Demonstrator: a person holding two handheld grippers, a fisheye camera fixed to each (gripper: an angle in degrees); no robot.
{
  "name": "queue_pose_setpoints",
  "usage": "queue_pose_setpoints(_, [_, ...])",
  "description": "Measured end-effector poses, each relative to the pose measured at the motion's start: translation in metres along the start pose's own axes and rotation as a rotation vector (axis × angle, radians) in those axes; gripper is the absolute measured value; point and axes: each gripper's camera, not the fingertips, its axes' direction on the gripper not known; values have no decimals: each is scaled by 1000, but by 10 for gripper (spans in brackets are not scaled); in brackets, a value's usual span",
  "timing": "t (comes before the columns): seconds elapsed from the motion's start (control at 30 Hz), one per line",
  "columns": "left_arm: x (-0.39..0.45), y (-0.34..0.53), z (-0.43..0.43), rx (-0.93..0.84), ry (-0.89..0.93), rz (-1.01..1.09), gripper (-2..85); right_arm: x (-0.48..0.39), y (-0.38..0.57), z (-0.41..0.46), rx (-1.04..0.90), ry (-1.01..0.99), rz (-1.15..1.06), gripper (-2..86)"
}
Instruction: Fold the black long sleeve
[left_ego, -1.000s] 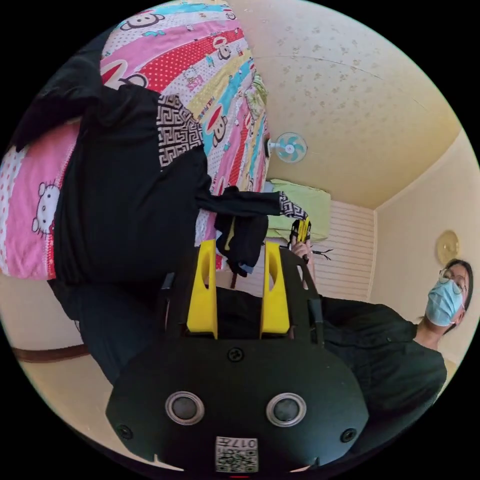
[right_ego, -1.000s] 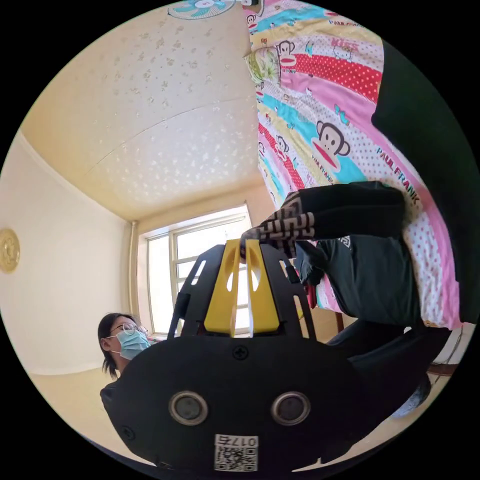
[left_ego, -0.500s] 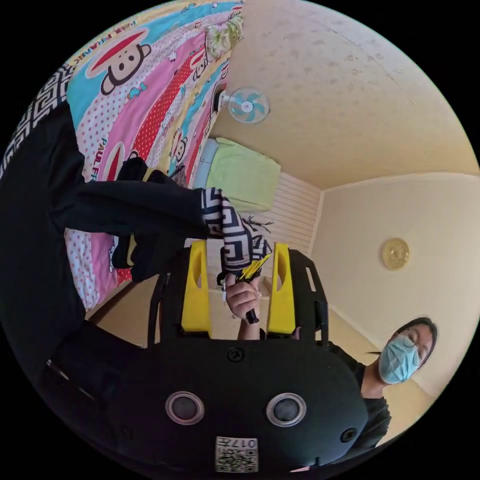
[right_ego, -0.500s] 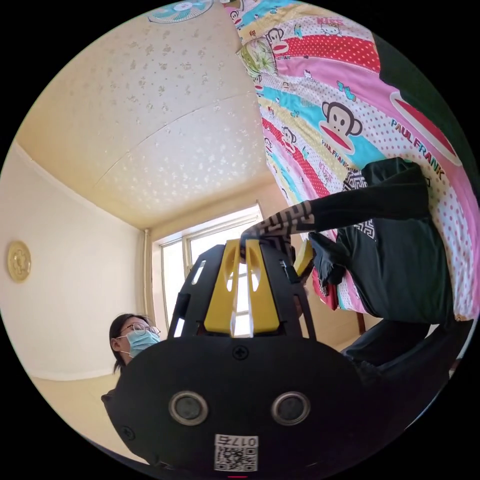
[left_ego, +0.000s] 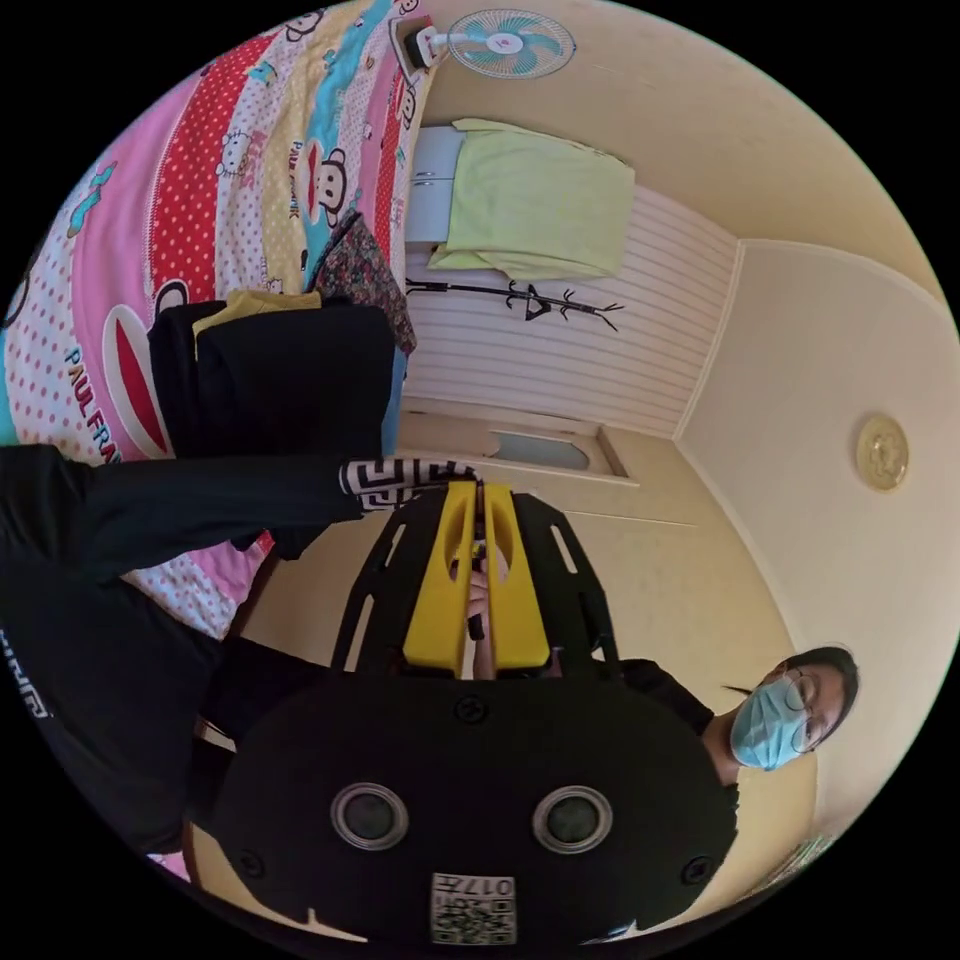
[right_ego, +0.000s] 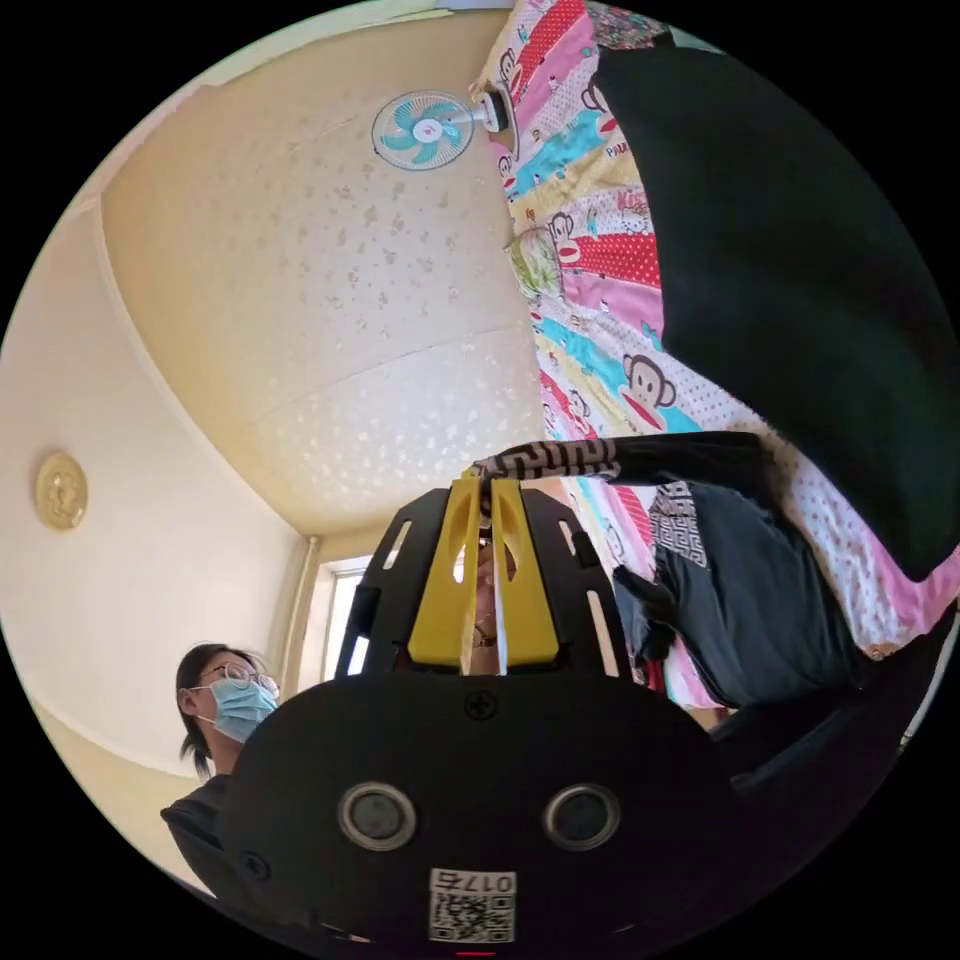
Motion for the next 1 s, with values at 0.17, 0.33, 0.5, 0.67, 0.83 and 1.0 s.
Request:
queue_pose_setpoints(0.17, [27, 23, -62, -54, -33, 93, -10, 32, 24, 67, -55, -65, -62, 25])
queue_pose_setpoints(0.33, [13, 99, -164, -12, -251, 48, -10, 134, 56, 173, -265, 105, -89, 26])
queue_pose_setpoints(0.5, [-74, 192, -258, 43, -376, -180, -10, 257, 97, 270, -542, 452, -223, 26])
queue_pose_setpoints(0.67, [-156, 243, -303, 63, -376, -349, -8, 379, 133, 324, -678, 601, -139, 29])
queue_pose_setpoints(0.83, [-179, 256, -327, 76, -446, -404, 13, 444, 159, 350, -830, 710, -133, 50])
queue_pose_setpoints(1.0, [-134, 289, -365, 348, -606, -378, 97, 449, 146, 349, -912, 962, -282, 80])
